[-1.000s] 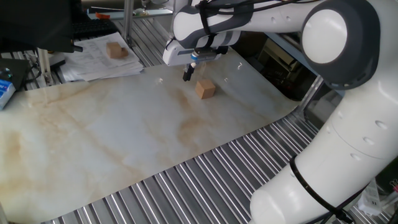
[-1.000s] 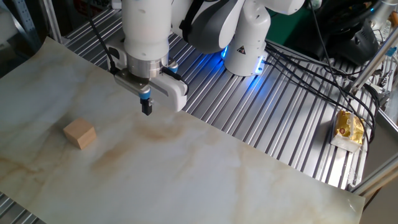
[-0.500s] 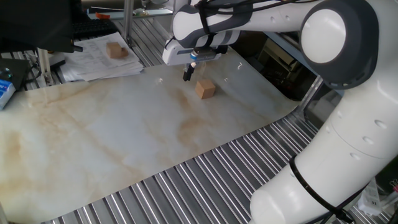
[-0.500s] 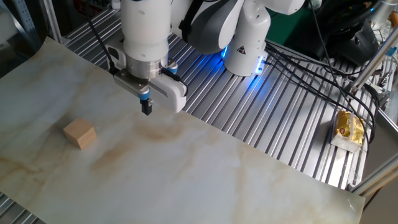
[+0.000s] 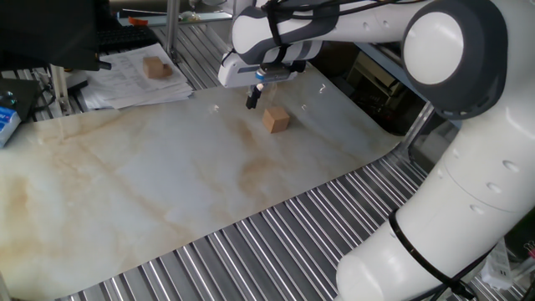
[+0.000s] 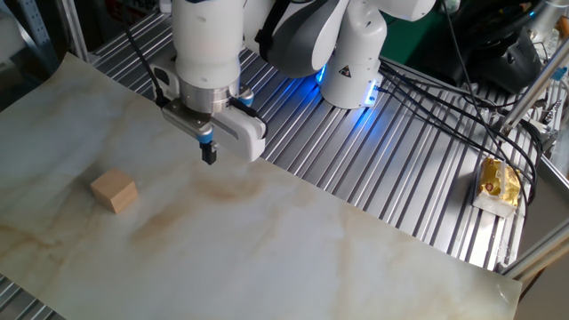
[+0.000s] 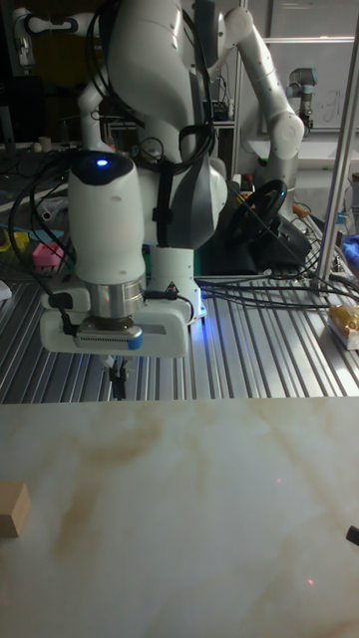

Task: Pick up the small block on the left and move it to the right

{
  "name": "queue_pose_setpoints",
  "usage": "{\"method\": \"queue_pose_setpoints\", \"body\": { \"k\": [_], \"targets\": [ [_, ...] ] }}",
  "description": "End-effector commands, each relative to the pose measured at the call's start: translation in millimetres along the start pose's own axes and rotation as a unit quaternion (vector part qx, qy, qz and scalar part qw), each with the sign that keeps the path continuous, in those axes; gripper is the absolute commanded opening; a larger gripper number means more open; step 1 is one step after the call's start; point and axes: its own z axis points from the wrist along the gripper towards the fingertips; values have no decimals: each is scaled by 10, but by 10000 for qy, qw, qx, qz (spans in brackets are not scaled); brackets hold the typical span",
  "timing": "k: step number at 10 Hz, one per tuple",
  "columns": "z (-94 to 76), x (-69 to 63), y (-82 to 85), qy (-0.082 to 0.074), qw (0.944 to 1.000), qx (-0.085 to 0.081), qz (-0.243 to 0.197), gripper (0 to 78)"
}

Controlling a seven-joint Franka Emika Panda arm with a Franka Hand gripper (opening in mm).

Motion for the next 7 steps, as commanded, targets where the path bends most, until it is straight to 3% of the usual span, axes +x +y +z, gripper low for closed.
{"method": "queue_pose_setpoints", "body": {
  "k": [1,7],
  "targets": [
    [-73,-119,-66,-22,10000,48,-51,0],
    [-169,-279,-179,0,9998,139,-140,0]
  ]
}}
